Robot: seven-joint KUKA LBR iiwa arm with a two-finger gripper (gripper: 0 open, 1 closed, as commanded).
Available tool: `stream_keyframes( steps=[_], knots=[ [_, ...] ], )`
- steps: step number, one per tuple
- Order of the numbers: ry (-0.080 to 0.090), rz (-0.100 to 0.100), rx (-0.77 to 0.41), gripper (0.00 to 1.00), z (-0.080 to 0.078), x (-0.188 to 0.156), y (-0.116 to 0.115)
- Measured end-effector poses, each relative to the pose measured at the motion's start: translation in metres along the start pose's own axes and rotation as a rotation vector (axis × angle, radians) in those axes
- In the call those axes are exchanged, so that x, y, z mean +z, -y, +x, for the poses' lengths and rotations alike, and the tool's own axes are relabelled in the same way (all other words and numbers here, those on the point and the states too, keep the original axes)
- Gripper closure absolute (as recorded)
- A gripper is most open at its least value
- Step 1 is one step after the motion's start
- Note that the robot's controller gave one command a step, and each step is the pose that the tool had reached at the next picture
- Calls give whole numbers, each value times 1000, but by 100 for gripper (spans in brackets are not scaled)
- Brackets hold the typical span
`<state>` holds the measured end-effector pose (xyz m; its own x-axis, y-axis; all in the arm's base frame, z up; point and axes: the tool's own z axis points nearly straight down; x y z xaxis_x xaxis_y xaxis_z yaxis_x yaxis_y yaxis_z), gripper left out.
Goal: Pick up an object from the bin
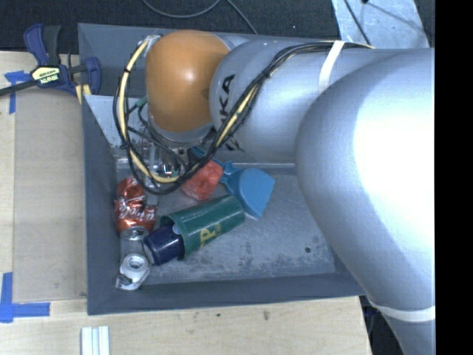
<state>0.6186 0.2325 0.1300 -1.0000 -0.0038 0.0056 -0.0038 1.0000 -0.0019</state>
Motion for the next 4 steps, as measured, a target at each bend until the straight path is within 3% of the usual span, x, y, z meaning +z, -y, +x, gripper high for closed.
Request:
stream_keyframes(
  steps=[1,2,3,4],
  knots=[
    [8,-3,3,0,-2,-6,1],
    [7,-2,-352,0,12,35,-5],
    [5,-1,-580,0,20,24,-6],
    [18,-3,-466,0,83,25,45]
  ],
)
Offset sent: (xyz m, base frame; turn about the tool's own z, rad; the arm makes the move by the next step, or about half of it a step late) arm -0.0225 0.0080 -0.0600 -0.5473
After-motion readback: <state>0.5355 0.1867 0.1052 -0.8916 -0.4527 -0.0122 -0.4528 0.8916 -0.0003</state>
